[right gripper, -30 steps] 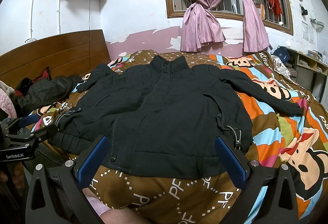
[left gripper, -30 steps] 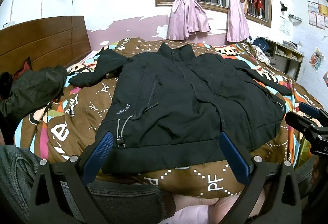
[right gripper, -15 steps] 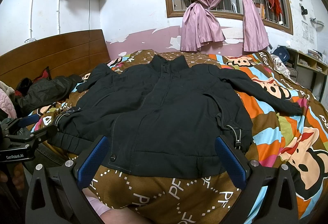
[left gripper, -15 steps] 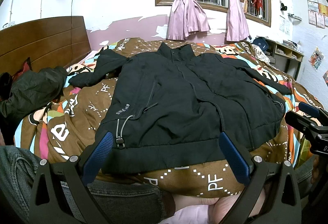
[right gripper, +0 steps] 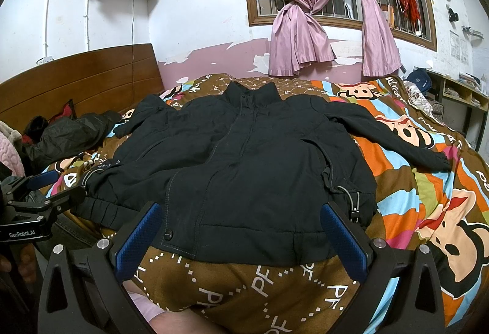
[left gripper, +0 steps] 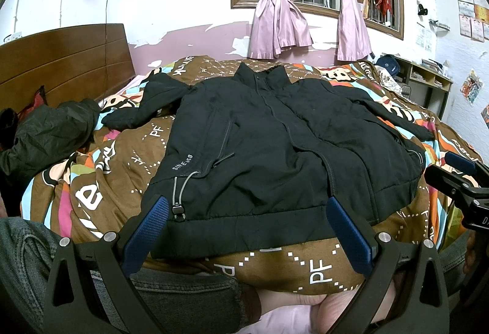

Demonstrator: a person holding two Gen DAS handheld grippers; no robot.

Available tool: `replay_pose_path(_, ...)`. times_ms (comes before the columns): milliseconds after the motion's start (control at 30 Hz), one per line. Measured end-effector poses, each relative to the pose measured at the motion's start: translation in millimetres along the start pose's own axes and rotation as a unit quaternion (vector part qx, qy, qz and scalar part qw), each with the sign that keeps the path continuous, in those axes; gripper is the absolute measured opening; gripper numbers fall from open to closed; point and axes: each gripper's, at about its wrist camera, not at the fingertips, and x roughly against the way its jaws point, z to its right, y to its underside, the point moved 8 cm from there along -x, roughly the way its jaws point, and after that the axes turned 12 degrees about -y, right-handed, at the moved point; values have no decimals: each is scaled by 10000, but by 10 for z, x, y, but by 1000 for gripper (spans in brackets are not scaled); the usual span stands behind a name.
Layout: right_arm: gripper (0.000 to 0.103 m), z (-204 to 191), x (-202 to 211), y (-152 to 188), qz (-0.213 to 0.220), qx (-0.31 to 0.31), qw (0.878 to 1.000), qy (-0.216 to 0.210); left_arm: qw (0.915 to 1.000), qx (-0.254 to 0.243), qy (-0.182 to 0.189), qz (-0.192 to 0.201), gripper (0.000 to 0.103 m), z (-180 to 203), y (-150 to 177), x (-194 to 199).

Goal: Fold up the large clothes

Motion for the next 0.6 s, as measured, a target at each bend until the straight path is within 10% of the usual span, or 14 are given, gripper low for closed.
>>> replay_pose_path(600, 103, 0, -17, -18, -9, -6, 10000, -4, 10000, -7, 0, -5, 101, 3, 2, -1)
